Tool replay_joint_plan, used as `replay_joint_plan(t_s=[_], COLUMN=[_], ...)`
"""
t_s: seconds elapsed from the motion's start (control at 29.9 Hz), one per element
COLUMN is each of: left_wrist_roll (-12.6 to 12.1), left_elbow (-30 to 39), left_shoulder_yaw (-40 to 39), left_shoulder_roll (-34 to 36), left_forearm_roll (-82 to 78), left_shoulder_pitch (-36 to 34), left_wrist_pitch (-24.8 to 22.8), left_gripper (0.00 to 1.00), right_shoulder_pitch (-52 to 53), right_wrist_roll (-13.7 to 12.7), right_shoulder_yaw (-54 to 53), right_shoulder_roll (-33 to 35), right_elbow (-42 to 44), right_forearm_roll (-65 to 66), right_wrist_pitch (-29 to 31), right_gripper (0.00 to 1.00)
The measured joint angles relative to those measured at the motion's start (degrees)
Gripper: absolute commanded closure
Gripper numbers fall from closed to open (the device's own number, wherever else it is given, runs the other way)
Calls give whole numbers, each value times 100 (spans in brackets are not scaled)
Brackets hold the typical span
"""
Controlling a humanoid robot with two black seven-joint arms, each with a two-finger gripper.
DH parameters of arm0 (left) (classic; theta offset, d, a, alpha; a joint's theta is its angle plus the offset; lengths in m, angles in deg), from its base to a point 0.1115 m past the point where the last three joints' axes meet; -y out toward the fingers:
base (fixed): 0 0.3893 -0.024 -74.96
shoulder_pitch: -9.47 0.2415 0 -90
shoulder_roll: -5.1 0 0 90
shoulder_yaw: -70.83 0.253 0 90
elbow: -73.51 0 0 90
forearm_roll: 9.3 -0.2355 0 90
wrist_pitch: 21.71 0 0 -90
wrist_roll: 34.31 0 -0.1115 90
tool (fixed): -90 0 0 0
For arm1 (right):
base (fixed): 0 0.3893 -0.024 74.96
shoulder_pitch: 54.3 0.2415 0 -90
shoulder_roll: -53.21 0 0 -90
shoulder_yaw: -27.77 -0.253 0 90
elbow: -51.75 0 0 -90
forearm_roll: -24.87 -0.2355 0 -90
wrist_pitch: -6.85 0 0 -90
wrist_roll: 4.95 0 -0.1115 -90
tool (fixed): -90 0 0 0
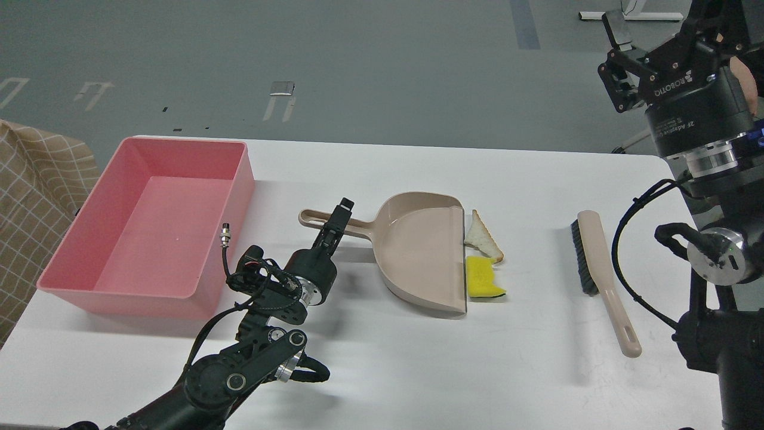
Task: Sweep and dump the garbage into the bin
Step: 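Close the left gripper on the dustpan handle, then move the right gripper down to the wooden brush handle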
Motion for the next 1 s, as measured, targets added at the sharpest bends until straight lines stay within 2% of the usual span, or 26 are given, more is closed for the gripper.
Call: replay_joint_plan(t_s=[0.07, 0.13, 0.77, 0.9, 1.0], left_wrist_roll=[0, 0, 8, 9, 9], left_elbow=[-1, -1, -2, -2, -2], left_shoulder_yaw=[119, 187, 205, 205, 205], left_shoulder_roll=[21, 35, 31, 30, 27], left_forearm_roll=[0, 1, 10, 12, 12], left_shoulder_pitch=[-11, -13, -33, -33, -27], left_wrist_pitch=[1, 7, 42, 71, 90], left_gripper=[74, 78, 81, 81, 81], right_shoulder_pitch=[0, 0, -23, -183, -404], right_wrist_roll=[0, 0, -40, -67, -48], right_shoulder_yaw=[0, 0, 24, 54, 58], right_shoulder_roll=[0, 0, 41, 401, 872], right_elbow=[1, 2, 2, 1, -12], right_forearm_roll=[0, 0, 5, 252, 987], right_wrist_pitch=[-3, -4, 38, 153, 177], right_gripper=[0, 0, 0, 0, 0])
